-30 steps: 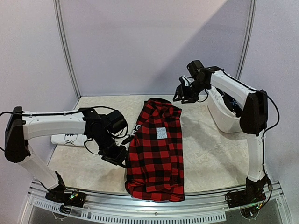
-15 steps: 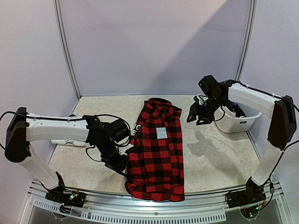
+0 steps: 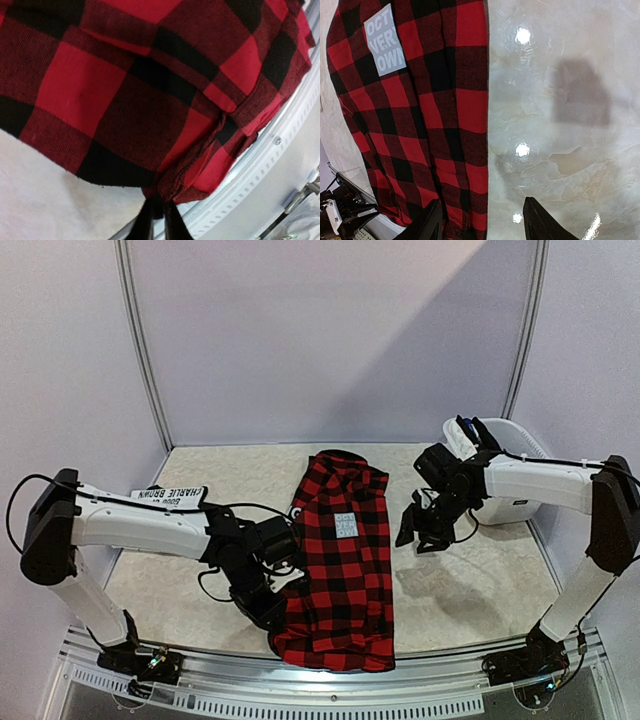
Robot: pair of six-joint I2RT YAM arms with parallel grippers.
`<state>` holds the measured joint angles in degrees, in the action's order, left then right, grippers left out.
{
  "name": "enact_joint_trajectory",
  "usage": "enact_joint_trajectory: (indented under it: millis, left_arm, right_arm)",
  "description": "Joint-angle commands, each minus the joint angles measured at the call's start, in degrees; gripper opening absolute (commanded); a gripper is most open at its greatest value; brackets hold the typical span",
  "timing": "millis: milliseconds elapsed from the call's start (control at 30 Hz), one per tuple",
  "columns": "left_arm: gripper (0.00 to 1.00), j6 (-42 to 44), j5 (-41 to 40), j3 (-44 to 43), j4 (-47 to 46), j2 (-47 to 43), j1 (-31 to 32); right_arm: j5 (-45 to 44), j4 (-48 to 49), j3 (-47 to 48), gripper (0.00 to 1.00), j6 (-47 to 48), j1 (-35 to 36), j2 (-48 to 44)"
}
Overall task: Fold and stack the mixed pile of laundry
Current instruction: Pick up the rectangle-folded shirt from the center of the board.
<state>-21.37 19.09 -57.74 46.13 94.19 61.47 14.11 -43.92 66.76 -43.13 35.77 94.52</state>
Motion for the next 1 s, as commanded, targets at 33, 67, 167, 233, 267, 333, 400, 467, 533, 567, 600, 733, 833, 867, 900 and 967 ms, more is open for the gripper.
enact_joint_trajectory:
  millis: [33, 67, 167, 233, 267, 333, 400, 467, 533, 567, 600, 733, 833, 867, 900, 967]
  left_arm:
    - [0.0, -1.16, -5.23, 2.13, -2.63, -0.55, 2.01]
    - [0.0, -1.92, -6.27, 3.27, -2.69, -2.16, 2.25]
    - [0.0, -5.6, -8.48, 8.52, -3.83, -8.89, 2.51]
    - [0.0, -7.8, -8.76, 12.6, -5.55, -12.62, 2.56]
    - [0.0, -8.96, -8.75, 14.22, -6.7, -13.69, 2.67]
    - [0.0, -10.22, -8.4, 15.94, -8.07, -13.61, 2.77]
    - [0.0, -11.02, -10.12, 15.59, -6.6, -11.57, 2.78]
    - [0.01, -11.68, -10.11, 15.55, -6.32, -9.82, 2.84]
    - [0.06, -11.98, -10.13, 15.5, -6.31, -9.63, 3.01]
    - [0.1, -11.95, -10.34, 15.33, -6.09, -10.33, 3.1]
    - [0.14, -11.95, -10.68, 14.99, -5.55, -11.45, 3.12]
    - [0.36, -11.62, -13.9, 10.91, -0.23, -16.82, 3.1]
    - [0.51, -11.31, -16.52, 6.83, 4.1, -19.52, 2.8]
    - [0.55, -11.2, -16.81, 5.47, 4.9, -20.18, 2.59]
    - [0.58, -11.1, -16.97, 4.6, 5.58, -20.65, 2.27]
    - [0.62, -10.72, -17.12, 3.69, 6.33, -21.26, 1.22]
  right_arm:
    - [0.71, 4.03, -1.06, 0.55, -3.59, 1.17, -0.56]
    - [0.66, 3.93, -0.88, 0.55, -3.62, 1.16, -0.29]
    - [0.25, 3.71, -0.83, 0.55, -3.66, 1.2, -0.13]
    - [0.02, 3.62, -0.99, 0.55, -3.62, 1.18, 0.02]
    - [0.12, 3.63, -1.03, 0.55, -3.7, 1.22, 0.21]
    - [0.34, 3.53, -1.15, 0.55, -3.88, 1.19, 0.61]
    - [0.55, 3.06, -1.1, 0.55, -3.89, 1.16, 0.87]
    - [0.55, 2.58, -0.94, 0.55, -3.89, 1.18, 0.78]
    - [0.52, 2.09, -0.72, 0.55, -3.89, 1.22, 0.47]
    - [0.58, 1.87, -0.71, 0.55, -3.89, 1.19, 0.28]
    - [0.63, 1.6, -0.79, 0.55, -3.89, 1.17, 0.17]
    - [0.79, 1.49, -2.19, 0.55, -4.59, 1.83, -1.26]
    - [0.8, 2.66, -4.37, 0.55, -6.32, 2.87, -2.62]
    - [0.75, 3.31, -5.25, 0.55, -7.05, 3.31, -3.35]
    - [0.65, 3.9, -6.24, 0.55, -7.58, 3.72, -3.87]
    - [0.62, 5.47, -8.0, 0.55, -9.31, 4.79, -4.78]
